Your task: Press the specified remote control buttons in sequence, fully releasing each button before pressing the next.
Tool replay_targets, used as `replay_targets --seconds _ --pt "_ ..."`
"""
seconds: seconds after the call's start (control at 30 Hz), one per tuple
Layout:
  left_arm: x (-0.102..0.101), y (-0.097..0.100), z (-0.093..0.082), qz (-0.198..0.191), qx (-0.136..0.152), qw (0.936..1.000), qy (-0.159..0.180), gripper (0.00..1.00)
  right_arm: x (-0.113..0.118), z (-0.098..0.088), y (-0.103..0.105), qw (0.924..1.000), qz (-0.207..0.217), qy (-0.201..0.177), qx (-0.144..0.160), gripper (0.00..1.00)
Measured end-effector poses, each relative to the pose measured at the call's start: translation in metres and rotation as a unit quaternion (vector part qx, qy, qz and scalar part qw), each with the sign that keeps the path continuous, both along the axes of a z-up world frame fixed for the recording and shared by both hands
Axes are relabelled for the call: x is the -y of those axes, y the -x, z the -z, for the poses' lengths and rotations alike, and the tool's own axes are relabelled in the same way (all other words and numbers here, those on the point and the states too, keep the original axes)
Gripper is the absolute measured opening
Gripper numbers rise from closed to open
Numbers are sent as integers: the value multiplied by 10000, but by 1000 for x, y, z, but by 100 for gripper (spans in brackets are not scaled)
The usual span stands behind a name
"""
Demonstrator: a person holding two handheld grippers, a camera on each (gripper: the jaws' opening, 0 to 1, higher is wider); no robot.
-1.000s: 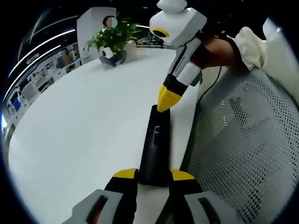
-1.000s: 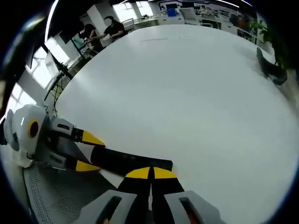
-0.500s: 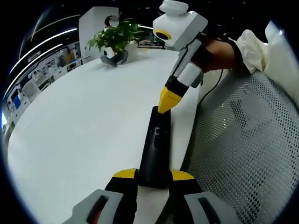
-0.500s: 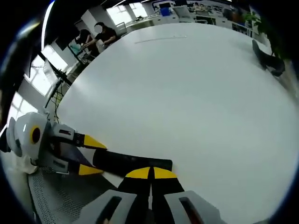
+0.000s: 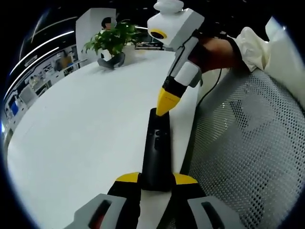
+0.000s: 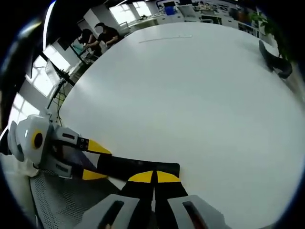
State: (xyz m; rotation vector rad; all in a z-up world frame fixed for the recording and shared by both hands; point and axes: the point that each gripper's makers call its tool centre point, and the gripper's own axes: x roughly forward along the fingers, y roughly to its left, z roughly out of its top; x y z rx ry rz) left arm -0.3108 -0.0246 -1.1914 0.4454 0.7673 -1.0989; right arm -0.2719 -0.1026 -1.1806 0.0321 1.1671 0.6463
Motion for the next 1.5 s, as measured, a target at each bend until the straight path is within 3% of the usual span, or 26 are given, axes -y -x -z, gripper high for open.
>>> replay_targets --seconds 0.47,1.1,1.23,1.5 --pt "1 0 1 49 117 9999 -14 24 -4 3 4 9995 -246 190 36 0" --pt "2 -2 1 -15 91 9999 61 24 -3 1 3 9999 42 -43 -136 0" --pt "5 0 0 19 67 9999 78 24 1 1 1 9998 -88 200 15 0" --pt "9 5 2 197 76 9998 71 24 -7 -4 2 9999 -149 -82 16 0"
